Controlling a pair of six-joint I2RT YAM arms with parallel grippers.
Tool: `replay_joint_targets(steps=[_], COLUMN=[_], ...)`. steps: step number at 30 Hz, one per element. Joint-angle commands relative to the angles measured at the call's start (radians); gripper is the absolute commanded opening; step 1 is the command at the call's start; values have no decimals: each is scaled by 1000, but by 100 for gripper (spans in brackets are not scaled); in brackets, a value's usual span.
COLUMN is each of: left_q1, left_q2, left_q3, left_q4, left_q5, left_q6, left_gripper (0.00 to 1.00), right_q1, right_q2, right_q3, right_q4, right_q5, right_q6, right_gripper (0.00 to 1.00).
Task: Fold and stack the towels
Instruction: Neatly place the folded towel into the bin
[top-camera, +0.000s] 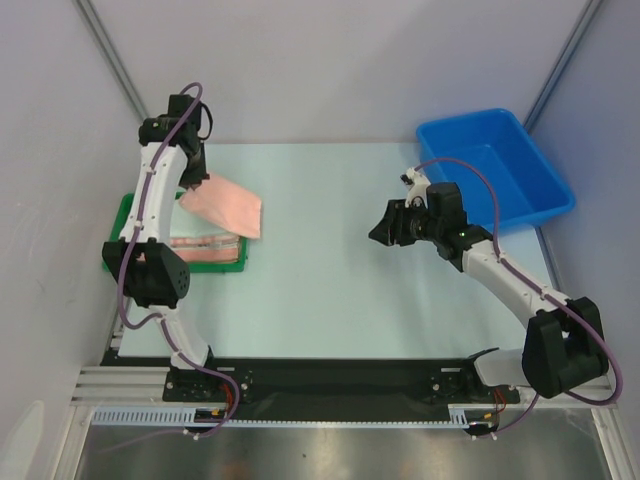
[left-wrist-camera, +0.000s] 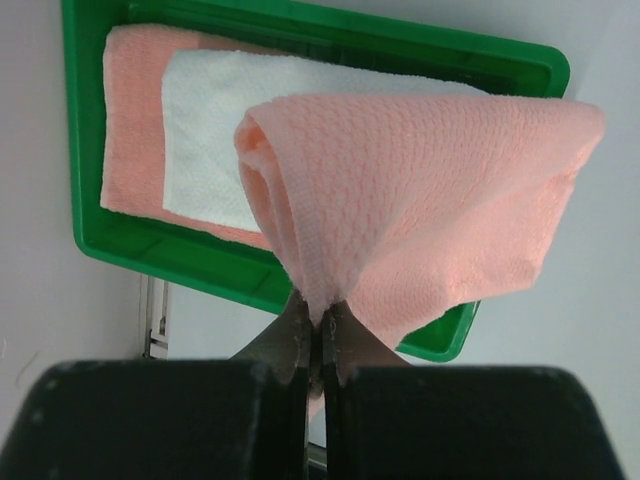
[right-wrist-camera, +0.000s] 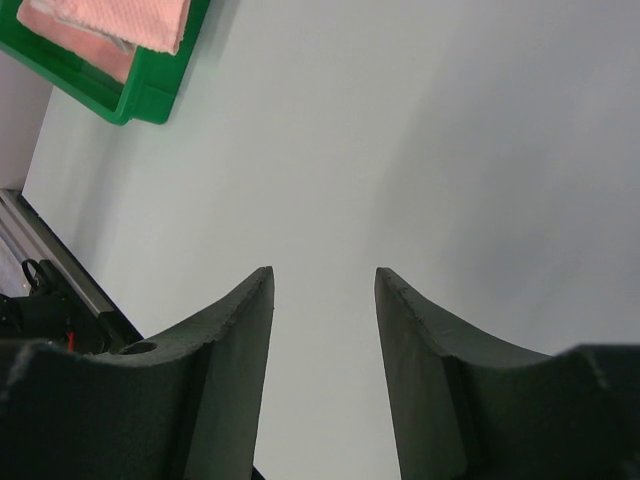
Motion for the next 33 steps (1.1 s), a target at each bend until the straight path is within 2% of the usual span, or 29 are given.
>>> replay_joint_targets(steps=[1, 11, 19, 28, 32, 33], left_q1=[0, -14, -18, 63, 116, 124], left_q2=[-3, -70, -109, -153, -45, -12], left_q3=[72, 132, 95, -55, -50, -14], left_q4=[12, 65, 31, 38, 31, 33], left_q5=[-43, 184, 149, 164, 87, -4], left_q6=[35, -3, -22, 113, 155, 142], left_gripper=[0, 0, 0, 0, 0, 0], right_q1=[-2, 6, 7, 9, 6, 6], right_q2=[8, 16, -1, 24, 70, 76], right_q3=[51, 48, 49, 100, 141, 146], right_q4=[25, 28, 4, -32, -53, -52], right_q5=[-3, 1, 7, 13, 12, 9], right_q6=[-13, -7, -13, -52, -67, -67], right_gripper=[51, 51, 52, 52, 52, 52])
